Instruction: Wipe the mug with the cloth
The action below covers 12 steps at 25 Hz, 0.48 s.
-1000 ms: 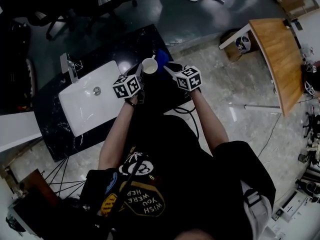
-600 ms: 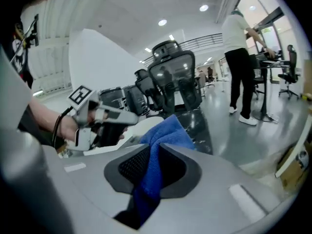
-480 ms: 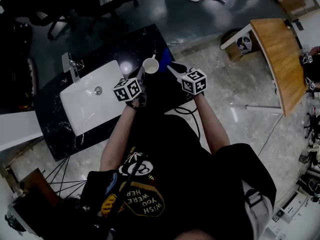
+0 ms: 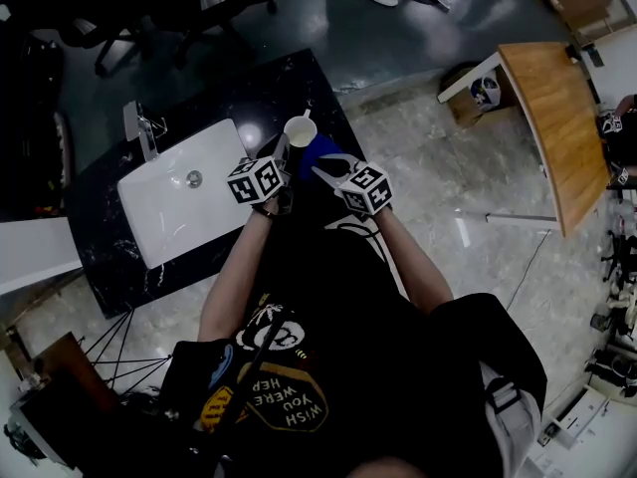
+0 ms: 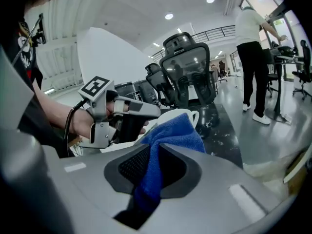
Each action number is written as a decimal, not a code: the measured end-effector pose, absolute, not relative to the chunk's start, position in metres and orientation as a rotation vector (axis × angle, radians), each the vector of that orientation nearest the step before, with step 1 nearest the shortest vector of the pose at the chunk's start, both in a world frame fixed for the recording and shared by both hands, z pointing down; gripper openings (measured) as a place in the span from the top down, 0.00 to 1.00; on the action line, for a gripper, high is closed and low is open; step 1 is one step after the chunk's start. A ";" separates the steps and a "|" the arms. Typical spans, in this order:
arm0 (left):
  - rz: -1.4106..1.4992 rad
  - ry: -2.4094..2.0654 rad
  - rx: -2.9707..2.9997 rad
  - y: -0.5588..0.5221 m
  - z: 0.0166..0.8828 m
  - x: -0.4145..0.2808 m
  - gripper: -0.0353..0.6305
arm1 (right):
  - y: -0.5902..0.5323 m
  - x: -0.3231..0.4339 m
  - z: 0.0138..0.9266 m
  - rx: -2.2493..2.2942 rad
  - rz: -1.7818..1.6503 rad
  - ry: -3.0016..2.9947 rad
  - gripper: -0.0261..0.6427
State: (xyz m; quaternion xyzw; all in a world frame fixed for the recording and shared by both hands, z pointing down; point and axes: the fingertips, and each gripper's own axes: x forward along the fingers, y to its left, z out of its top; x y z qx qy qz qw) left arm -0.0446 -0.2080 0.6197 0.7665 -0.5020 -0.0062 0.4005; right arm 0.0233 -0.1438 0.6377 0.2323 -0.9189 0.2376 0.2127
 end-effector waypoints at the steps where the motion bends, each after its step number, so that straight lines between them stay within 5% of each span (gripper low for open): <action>1: -0.013 -1.268 1.941 -0.207 0.620 -0.044 0.94 | -0.150 0.028 0.633 0.688 0.661 -2.561 0.87; 5: -0.024 -1.266 1.938 -0.207 0.623 -0.045 0.94 | -0.215 0.057 0.590 1.012 0.730 -2.629 0.87; 12: -0.028 -1.273 1.936 -0.205 0.619 -0.040 0.94 | -0.201 0.046 0.626 0.905 0.765 -2.530 0.87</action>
